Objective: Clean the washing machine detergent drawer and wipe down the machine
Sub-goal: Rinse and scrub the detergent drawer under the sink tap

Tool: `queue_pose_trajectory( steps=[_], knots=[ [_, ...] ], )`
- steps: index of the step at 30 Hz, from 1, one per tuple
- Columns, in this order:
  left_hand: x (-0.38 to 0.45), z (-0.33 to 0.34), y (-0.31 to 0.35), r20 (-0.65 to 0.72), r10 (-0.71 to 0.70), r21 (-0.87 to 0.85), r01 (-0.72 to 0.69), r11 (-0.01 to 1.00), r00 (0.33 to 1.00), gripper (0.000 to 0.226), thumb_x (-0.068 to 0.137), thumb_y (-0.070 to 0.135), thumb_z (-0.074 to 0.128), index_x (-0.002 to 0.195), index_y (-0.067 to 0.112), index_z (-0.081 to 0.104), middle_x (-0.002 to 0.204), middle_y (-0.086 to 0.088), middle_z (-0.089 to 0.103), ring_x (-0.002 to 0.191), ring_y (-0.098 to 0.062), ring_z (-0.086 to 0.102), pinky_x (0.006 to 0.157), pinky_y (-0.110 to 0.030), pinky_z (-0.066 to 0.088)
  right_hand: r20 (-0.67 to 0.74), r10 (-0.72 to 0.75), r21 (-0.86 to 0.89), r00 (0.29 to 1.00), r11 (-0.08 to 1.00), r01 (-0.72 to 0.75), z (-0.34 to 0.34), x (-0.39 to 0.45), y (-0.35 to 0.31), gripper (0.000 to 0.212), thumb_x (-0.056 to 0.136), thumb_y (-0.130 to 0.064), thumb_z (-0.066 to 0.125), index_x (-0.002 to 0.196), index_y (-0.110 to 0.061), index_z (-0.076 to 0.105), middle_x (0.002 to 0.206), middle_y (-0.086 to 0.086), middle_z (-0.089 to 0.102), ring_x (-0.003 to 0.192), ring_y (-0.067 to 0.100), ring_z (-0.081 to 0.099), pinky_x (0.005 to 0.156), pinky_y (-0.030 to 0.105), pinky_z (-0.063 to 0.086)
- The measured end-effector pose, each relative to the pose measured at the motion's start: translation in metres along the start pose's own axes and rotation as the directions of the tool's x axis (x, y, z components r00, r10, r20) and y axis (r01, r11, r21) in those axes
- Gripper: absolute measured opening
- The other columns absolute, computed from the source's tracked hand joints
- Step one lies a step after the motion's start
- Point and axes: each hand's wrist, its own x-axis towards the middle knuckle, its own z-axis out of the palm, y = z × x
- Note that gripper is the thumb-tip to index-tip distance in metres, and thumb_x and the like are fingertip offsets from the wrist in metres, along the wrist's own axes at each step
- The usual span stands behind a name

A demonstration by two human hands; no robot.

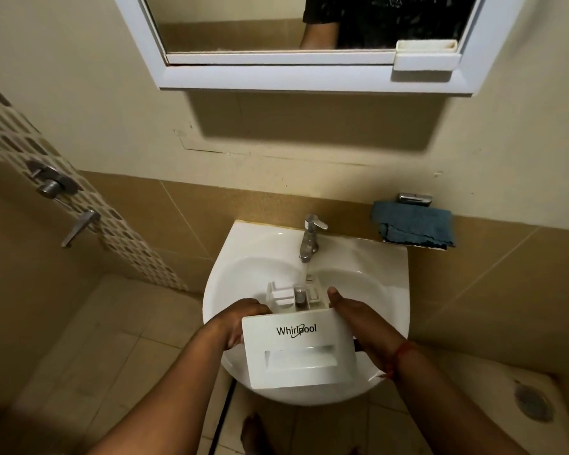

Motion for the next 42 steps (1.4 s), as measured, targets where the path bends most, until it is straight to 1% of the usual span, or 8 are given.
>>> queue_pose_trajectory(
  steps=[6, 12, 16, 19, 23, 31, 37, 42],
  knots=[
    [-0.004, 0.003, 0.001, 0.0, -0.046, -0.059, 0.046, 0.997, 0.999, 0.027, 0.091, 0.005, 0.053, 0.065, 0.009, 0.057, 0.051, -0.003, 0.053, 0.043, -0.013, 0.053, 0.044, -0.019, 0.043, -0.134, -0.142, -0.069, 0.981, 0.989, 0.133, 0.006, 0.006, 0.006, 0.037, 0.092, -0.054, 0.054, 0.099, -0.02, 0.067, 0.092, -0.002, 0.074, 0.089, 0.015, 0.069, 0.086, 0.037, 0.054],
    [-0.003, 0.009, -0.007, 0.045, -0.038, -0.184, 0.046, 0.982, 0.998, 0.019, 0.093, 0.013, 0.06, 0.103, 0.0, 0.07, 0.09, -0.015, 0.074, 0.08, -0.024, 0.071, 0.07, -0.034, 0.06, -0.305, -0.23, -0.223, 0.924, 0.961, 0.165, 0.008, 0.017, 0.013, 0.036, 0.094, -0.054, 0.048, 0.107, -0.022, 0.056, 0.096, -0.005, 0.066, 0.088, 0.008, 0.062, 0.068, 0.02, 0.045],
    [0.002, 0.022, -0.02, 0.018, -0.069, -0.287, 0.071, 0.955, 0.997, 0.016, 0.094, 0.006, 0.056, 0.107, -0.003, 0.061, 0.071, -0.01, 0.066, 0.054, -0.016, 0.064, 0.064, -0.037, 0.06, -0.36, -0.264, -0.278, 0.895, 0.946, 0.167, 0.01, 0.03, 0.011, 0.029, 0.098, -0.044, 0.049, 0.11, -0.019, 0.056, 0.099, -0.001, 0.065, 0.088, 0.007, 0.059, 0.066, 0.018, 0.041],
    [0.002, 0.034, -0.027, 0.004, -0.05, -0.386, 0.047, 0.921, 0.999, 0.017, 0.095, 0.001, 0.052, 0.111, 0.0, 0.059, 0.078, -0.014, 0.069, 0.057, -0.022, 0.068, 0.054, -0.032, 0.056, -0.384, -0.202, -0.268, 0.901, 0.958, 0.1, 0.016, 0.048, 0.011, 0.039, 0.098, -0.041, 0.05, 0.128, -0.016, 0.051, 0.124, 0.008, 0.058, 0.108, 0.021, 0.056, 0.086, 0.03, 0.045],
    [0.014, 0.049, -0.033, -0.019, -0.06, -0.631, 0.034, 0.775, 0.998, 0.025, 0.094, -0.008, 0.049, 0.119, -0.007, 0.054, 0.107, -0.029, 0.066, 0.085, -0.039, 0.071, 0.065, -0.041, 0.061, -0.397, -0.135, -0.248, 0.908, 0.968, 0.036, 0.027, 0.064, 0.009, 0.075, 0.095, -0.032, 0.059, 0.155, -0.015, 0.016, 0.156, 0.012, 0.024, 0.141, 0.029, 0.031, 0.117, 0.043, 0.028],
    [0.042, 0.051, -0.018, 0.121, -0.096, -0.686, 0.153, 0.711, 0.988, 0.019, 0.093, -0.007, 0.053, 0.11, -0.015, 0.057, 0.11, -0.033, 0.06, 0.076, -0.038, 0.07, 0.07, -0.041, 0.061, -0.465, -0.059, -0.228, 0.883, 0.972, -0.055, 0.05, 0.077, 0.014, 0.077, 0.094, -0.009, 0.052, 0.156, -0.009, 0.006, 0.158, 0.015, 0.024, 0.143, 0.029, 0.029, 0.115, 0.032, 0.024],
    [0.048, 0.038, -0.02, 0.255, -0.164, -0.69, 0.298, 0.66, 0.953, 0.029, 0.1, 0.023, 0.053, 0.108, -0.004, 0.054, 0.091, -0.019, 0.052, 0.08, -0.035, 0.057, 0.057, -0.048, 0.06, -0.59, -0.173, -0.209, 0.789, 0.976, 0.058, 0.05, 0.065, 0.012, 0.081, 0.087, 0.0, 0.057, 0.155, -0.013, 0.015, 0.145, 0.012, 0.037, 0.133, 0.029, 0.039, 0.114, 0.036, 0.031],
    [0.061, -0.014, -0.023, 0.062, -0.255, -0.813, 0.197, 0.548, 0.965, 0.054, 0.097, 0.049, 0.051, 0.134, 0.01, 0.048, 0.114, -0.021, 0.056, 0.101, -0.04, 0.056, 0.09, -0.058, 0.049, -0.637, -0.249, -0.17, 0.729, 0.968, 0.183, 0.045, 0.052, 0.019, 0.087, 0.082, 0.011, 0.059, 0.154, -0.021, 0.021, 0.134, 0.001, 0.04, 0.121, 0.018, 0.046, 0.109, 0.037, 0.039]
  ],
)
